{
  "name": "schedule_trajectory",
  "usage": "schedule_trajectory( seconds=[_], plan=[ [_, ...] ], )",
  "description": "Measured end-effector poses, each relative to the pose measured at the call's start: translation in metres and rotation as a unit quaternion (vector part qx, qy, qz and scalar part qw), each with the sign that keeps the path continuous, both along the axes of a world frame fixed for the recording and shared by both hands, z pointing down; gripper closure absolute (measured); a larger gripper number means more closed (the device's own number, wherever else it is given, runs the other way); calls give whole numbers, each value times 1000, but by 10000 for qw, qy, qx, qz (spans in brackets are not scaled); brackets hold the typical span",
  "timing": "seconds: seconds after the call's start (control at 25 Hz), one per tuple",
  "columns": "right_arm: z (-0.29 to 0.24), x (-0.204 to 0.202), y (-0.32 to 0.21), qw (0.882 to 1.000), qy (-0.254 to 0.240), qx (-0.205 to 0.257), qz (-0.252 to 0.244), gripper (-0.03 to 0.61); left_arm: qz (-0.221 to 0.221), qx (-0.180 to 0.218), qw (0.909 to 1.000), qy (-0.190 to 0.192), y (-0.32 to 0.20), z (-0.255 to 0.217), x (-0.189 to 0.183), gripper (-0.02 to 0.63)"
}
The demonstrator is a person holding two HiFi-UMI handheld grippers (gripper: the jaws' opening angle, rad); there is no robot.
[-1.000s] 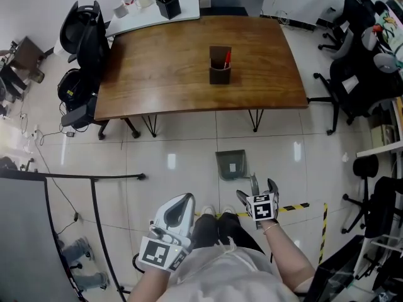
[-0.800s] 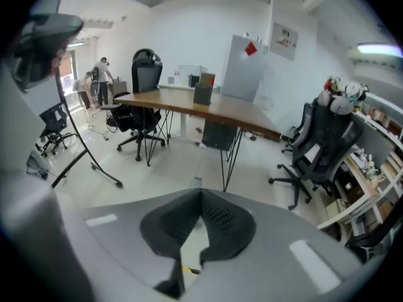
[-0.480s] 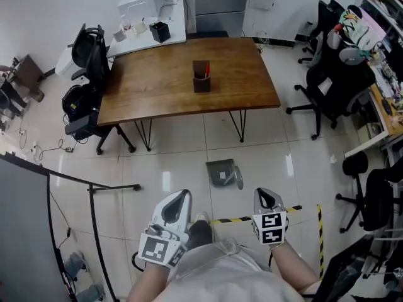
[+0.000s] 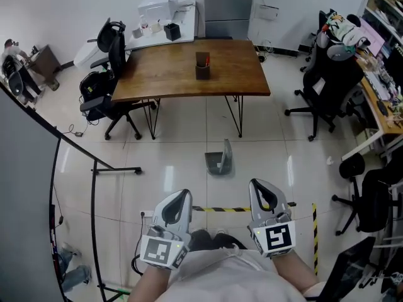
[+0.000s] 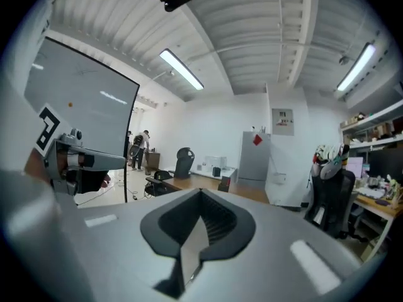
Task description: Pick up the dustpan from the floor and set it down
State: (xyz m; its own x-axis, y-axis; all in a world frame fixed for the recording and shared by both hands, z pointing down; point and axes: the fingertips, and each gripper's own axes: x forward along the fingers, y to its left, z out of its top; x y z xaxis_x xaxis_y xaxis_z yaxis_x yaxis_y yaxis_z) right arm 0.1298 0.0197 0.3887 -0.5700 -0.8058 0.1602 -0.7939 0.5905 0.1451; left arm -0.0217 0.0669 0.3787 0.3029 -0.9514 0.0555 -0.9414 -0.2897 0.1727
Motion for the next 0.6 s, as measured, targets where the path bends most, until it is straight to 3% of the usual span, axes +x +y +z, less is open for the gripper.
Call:
schedule_trajectory(
  seconds=[0.36,0.6],
  plan=[
    [-39,-21,103,9976,-345,551,-222,577,25,139,9997,174,80,-15,-19,600],
    [-46,-35,150,9940,-568,782,-518,577,61,211,9997,78,113,-23,-5,600]
  ],
)
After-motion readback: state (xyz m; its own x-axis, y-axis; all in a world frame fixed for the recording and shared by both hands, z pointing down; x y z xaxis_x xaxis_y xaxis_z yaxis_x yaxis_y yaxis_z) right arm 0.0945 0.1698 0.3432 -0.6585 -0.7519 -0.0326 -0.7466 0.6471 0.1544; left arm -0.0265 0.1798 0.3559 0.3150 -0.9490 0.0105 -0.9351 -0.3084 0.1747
